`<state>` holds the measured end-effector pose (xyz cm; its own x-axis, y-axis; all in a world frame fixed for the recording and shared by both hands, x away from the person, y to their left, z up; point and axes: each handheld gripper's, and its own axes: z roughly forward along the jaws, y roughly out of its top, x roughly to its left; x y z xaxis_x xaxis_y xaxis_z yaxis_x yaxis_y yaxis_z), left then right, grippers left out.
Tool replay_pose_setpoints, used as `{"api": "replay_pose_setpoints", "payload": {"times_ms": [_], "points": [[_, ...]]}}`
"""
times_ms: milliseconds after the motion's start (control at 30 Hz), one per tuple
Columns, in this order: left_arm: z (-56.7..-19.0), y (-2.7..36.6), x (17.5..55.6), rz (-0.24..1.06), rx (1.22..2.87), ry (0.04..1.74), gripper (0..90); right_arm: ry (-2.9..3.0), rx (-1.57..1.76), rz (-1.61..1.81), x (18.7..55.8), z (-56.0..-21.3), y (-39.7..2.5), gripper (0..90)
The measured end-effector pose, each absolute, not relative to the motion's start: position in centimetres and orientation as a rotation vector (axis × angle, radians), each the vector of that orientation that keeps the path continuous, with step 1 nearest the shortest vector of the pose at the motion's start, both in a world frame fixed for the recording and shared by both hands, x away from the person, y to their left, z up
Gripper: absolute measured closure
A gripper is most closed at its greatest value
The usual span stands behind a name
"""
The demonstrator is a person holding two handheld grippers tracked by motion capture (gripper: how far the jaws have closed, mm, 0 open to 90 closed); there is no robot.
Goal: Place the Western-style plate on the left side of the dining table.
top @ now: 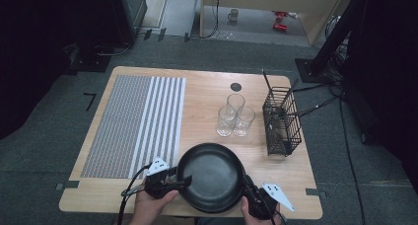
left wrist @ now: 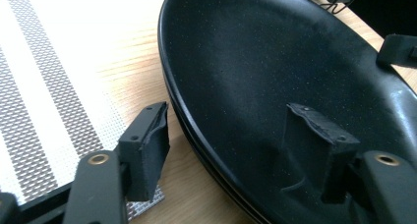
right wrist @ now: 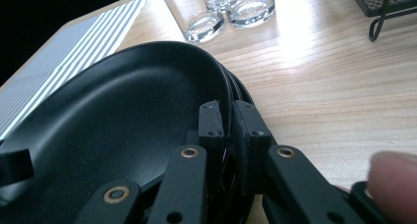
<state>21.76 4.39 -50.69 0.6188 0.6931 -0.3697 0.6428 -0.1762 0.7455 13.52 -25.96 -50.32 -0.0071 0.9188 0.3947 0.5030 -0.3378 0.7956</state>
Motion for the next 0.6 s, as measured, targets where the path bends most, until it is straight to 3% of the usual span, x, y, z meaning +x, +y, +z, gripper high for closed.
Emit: {"api": "replay_pose_setpoints", "payload": {"times_ms": [233,600], "points": [[-50.47,4.64,21.68,0.059,1.881,1.071,41.8,1.464,1.869,1.362,12.99,-50.58,-26.42,84.8],[-50.61,4.61,21.74,0.070,1.899,1.089,40.4,1.496,1.886,1.410,13.18,-50.70,-26.36,85.9]]}}
